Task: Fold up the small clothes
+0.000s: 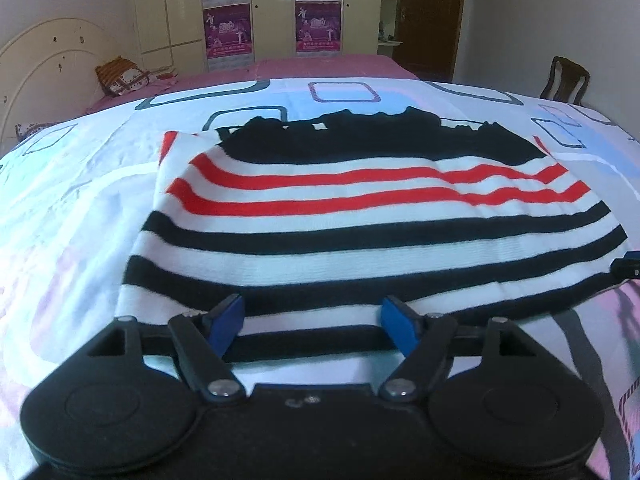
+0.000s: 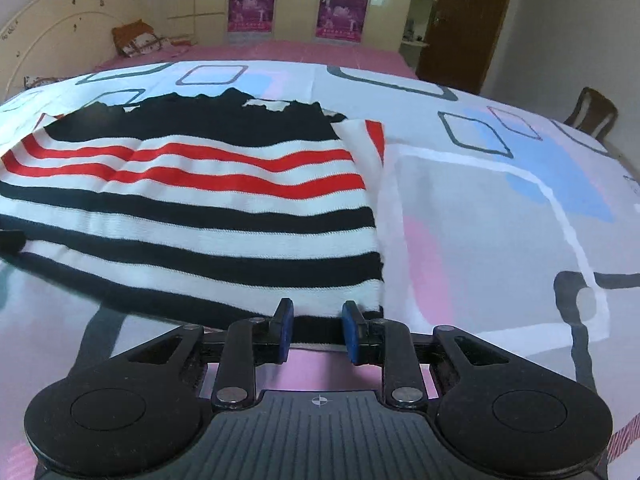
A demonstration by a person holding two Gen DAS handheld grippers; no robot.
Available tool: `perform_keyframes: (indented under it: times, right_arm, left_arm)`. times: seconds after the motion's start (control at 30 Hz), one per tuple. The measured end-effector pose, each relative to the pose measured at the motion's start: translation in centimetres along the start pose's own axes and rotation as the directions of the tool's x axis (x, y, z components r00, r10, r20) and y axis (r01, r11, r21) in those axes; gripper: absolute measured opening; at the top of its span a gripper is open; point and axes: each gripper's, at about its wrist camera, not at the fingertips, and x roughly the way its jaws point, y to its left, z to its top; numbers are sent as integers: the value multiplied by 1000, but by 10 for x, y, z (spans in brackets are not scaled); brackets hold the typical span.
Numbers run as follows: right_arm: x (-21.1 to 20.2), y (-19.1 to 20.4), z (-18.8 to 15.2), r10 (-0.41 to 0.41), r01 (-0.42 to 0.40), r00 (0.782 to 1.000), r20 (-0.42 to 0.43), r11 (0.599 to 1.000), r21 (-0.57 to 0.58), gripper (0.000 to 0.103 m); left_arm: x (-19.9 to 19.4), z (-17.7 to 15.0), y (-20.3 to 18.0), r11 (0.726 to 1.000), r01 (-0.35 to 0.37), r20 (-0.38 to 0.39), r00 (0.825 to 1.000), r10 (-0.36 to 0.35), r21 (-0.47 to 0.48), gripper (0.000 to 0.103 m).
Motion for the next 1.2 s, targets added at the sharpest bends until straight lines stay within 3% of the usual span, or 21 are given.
perform_keyframes:
  times: [0.2,0.33,0.47,0.57,0.77,0.8,0.83,0.87,1.0,1.03,1.07,1.13,1.2]
  right_arm:
    - [0,-3,0,3,-3,1000,-7,1000,-3,25]
    - [-3,-5,0,17,-17,1000,-11,1000,-9,25]
    - [-19,-17,5,12,-14,997,79,1000,26,25]
    - [-1,-22,-1,31,-31,999,-21,999,12,25]
    - [-4,-27,2,43,-42,999,-11,998,35,25]
    - [-10,-29,2,47,-48,999,17,997,56,30]
    - [-15,-31,2,49,-51,998,42,997,66,62]
    - [-20,-31,2,47,-51,997,67,996,68,76]
    - [-31,-26,6,90,-97,989,114,994,55,74]
    - [-32,-24,7,102,-109,987,128,992,55,60]
    - [-32,-23,9,119,-128,984,135,990,60,52]
    - [-30,-20,14,157,-169,978,136,982,81,25]
    - [-27,-17,19,190,-205,972,140,974,98,23]
  left_arm:
    - [-4,1,6,1000,-23,-5,1000,23,-10,76]
    - [-16,-1,21,997,-48,42,998,51,-57,70]
    - [-13,-6,42,995,-37,20,999,39,-97,70]
    - [-7,-6,46,992,-22,16,1000,24,-124,70]
    - [-18,-1,43,987,-35,4,999,36,-158,73]
    - [-27,-2,44,983,-31,15,999,34,-181,75]
    - [-34,-6,46,977,-28,22,999,33,-212,79]
    - [-40,-9,48,970,-23,27,999,30,-243,79]
    - [-52,-30,63,914,10,12,1000,-6,-406,72]
    - [-51,-35,67,889,31,20,999,-25,-456,64]
    - [-50,-38,71,867,47,27,999,-39,-496,58]
    - [-45,-41,79,814,88,54,996,-70,-575,58]
    - [-40,-44,86,739,122,90,992,-84,-663,58]
